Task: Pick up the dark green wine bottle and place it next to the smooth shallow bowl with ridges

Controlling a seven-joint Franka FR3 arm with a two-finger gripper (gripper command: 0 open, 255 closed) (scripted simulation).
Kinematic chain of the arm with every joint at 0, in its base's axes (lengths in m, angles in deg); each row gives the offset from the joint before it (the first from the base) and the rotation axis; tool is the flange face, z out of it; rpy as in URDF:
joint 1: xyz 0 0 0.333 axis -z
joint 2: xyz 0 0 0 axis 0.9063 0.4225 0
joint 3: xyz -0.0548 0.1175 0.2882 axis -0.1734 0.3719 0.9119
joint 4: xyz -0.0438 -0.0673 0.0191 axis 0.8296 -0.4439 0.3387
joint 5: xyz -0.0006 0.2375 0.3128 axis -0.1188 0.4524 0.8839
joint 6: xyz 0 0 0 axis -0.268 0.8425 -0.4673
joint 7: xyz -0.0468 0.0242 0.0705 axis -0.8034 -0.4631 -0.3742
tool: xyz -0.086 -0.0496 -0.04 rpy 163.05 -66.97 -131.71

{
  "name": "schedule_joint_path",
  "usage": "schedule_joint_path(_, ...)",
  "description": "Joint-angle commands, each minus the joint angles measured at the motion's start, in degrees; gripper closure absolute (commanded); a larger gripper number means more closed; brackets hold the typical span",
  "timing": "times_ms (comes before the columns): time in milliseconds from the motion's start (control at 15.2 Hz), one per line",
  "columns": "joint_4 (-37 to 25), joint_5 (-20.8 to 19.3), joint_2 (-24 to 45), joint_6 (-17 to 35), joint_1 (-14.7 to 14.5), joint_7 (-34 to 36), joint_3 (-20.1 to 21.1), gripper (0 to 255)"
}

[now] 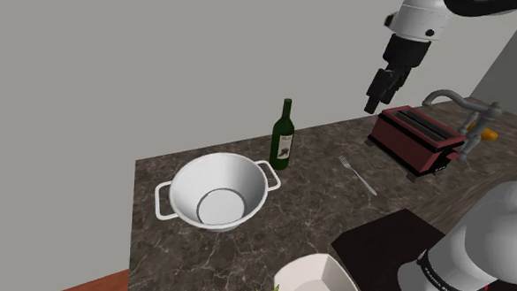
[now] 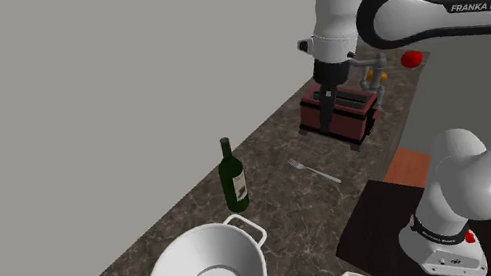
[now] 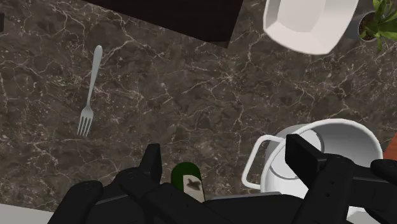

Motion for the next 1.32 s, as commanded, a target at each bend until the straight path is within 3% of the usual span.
schedule_joint_path(0, 0.0, 0.0, 0.0, 0.0, 0.0, 0.0, 0.0, 0)
schedule_joint_path(594, -6.4, -0.2, 17.7, 12.7, 1.2, 5.2, 2.3, 0)
schedule_joint_path(1254, -20.8, -2.4, 38.7, 20.7, 2.3, 11.3, 3.5, 0)
